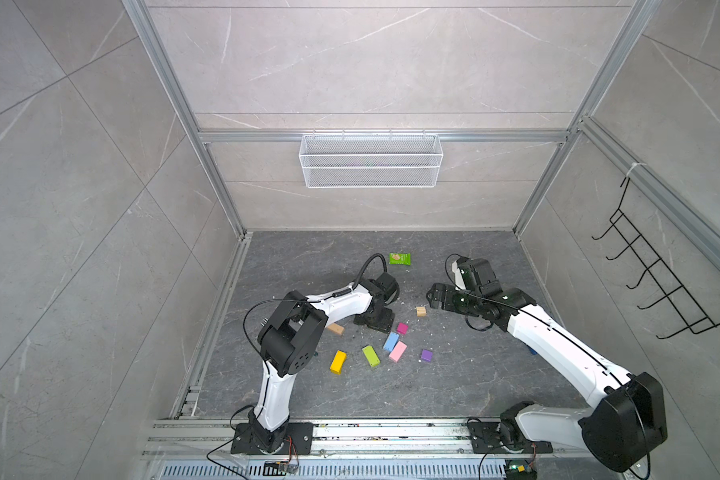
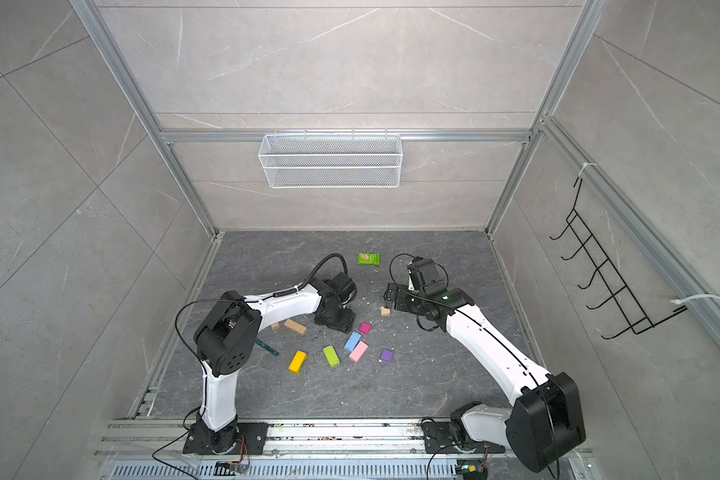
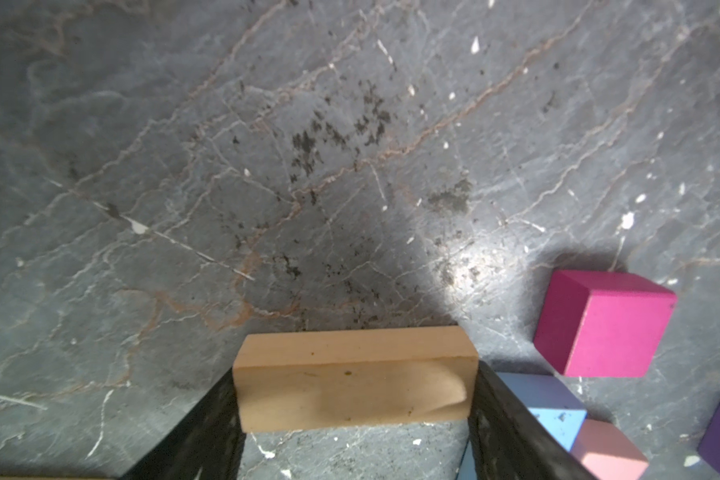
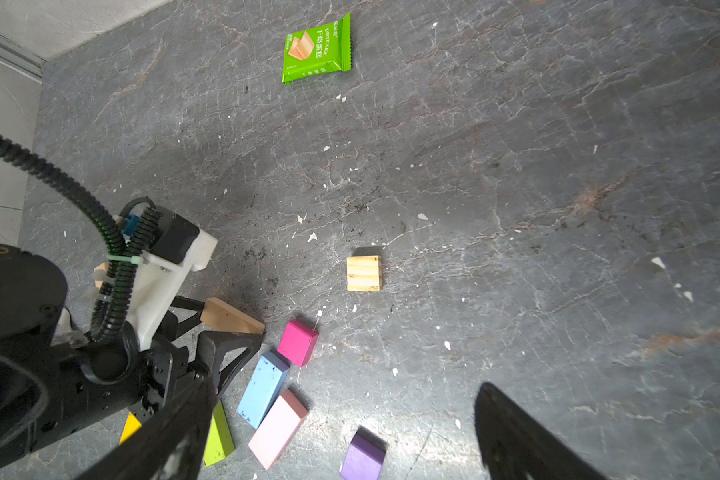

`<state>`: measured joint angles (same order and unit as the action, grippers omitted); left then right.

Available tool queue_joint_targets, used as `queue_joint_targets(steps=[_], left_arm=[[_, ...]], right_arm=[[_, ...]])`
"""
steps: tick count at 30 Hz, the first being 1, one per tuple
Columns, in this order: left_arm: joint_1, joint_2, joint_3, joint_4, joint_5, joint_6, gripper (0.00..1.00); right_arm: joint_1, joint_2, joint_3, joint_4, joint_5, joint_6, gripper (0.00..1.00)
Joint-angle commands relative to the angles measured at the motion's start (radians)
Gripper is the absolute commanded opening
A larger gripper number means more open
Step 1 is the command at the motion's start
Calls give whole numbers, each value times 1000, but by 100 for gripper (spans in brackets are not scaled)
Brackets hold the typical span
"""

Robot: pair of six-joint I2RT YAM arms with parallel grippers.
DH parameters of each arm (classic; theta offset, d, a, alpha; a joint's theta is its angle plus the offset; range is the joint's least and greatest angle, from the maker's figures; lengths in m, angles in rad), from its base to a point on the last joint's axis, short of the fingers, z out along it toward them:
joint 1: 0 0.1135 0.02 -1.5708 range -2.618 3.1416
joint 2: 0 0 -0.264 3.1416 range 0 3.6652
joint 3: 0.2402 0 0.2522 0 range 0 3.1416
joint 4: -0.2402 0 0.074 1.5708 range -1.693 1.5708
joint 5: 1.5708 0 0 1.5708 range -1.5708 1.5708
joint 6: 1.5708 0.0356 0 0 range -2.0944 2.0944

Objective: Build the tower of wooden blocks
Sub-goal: 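Close the left gripper on the long light-wood bar and lift it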

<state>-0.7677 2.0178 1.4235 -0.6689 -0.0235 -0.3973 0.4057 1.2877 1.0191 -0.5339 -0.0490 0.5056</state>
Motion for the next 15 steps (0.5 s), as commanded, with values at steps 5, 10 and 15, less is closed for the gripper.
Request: queue_joint_targets(steps=[5, 10, 15], left_arm=[[44, 32, 111, -47, 38, -119, 51], [68, 81, 219, -113, 12, -164, 50], [79, 148, 342, -178, -7, -161, 49]], right_arm=[[1, -24, 29, -13, 18, 12, 99], [0, -33, 33, -32, 41, 22, 99], [1, -50, 26, -30, 43, 30, 99]])
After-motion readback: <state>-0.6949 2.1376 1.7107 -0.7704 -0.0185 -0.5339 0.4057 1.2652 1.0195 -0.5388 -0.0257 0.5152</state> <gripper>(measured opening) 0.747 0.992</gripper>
